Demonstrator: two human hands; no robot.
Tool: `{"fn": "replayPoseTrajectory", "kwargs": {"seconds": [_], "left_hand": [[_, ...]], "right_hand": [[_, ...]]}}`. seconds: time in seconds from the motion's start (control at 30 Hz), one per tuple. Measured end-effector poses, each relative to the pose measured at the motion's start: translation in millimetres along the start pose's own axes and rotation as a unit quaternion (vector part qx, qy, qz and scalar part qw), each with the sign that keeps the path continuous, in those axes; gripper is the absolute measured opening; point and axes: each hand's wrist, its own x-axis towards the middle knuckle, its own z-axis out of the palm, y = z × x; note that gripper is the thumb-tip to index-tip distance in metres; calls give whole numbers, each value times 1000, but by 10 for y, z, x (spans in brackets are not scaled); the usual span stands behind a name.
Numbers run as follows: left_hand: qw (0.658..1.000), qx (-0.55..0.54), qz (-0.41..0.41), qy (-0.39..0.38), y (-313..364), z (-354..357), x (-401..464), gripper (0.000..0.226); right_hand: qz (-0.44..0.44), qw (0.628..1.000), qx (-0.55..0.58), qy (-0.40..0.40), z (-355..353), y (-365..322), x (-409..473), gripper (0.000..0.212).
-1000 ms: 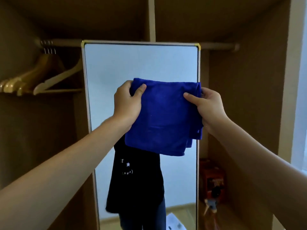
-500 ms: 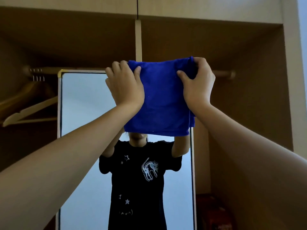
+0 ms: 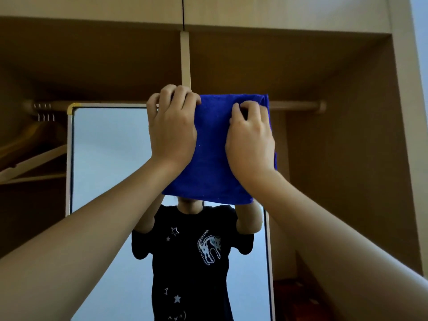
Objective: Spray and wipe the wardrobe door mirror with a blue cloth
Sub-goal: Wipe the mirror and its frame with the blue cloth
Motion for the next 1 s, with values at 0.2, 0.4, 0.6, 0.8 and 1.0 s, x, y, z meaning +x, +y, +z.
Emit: {"fn": "replayPoseTrajectory", "kwargs": {"seconds": [0.2,0.4,0.6,0.8,1.0], "left_hand": [[995,-85,24,-52,-117,-133,-89,34],[994,-41,-20,-94,-598,-342,-223,41],[991,25,-47,-119,-983,-476,-160,40],[985,59,-12,-159,-1096,-482,-8,39],[986,37,-16,-163,-1041,-496,45,37]], "right_hand": [[33,993,-2,-114,149,-302,-246,68],[11,992,-18,-122,234,-273,-269,77],[14,992,-10,-127,242,-275,-235,73],[17,992,-2,-122,235,-205,-109,63],[70,991,-19,-110,224,-286,-431,63]]}}
